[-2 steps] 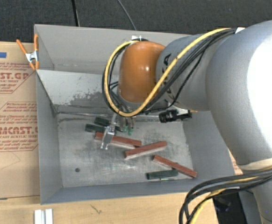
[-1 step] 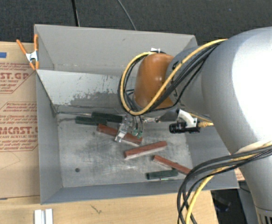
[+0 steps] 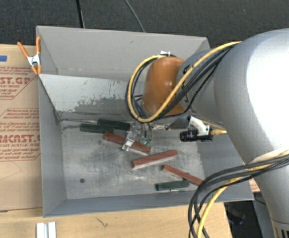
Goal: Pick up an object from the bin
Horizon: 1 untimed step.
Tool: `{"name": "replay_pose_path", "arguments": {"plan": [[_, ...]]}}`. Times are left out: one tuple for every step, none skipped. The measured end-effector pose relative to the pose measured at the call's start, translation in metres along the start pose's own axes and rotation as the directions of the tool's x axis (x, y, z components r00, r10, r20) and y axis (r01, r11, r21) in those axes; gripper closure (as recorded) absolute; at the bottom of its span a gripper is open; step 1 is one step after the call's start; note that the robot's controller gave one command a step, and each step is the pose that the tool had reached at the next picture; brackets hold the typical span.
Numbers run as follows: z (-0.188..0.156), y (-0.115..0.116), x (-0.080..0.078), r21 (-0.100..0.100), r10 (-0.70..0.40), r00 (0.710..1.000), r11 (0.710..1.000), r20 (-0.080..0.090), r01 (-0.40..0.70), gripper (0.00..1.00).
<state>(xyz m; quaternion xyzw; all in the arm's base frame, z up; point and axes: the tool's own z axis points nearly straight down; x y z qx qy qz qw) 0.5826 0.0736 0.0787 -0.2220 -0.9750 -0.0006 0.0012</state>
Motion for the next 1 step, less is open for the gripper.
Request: {"name": "replay_pose_path", "arguments": {"plan": [[-0.1231, 0.0039, 0.0205, 0.0, -0.052, 0.999, 0.999, 0.003, 0.052, 1.0]]}}
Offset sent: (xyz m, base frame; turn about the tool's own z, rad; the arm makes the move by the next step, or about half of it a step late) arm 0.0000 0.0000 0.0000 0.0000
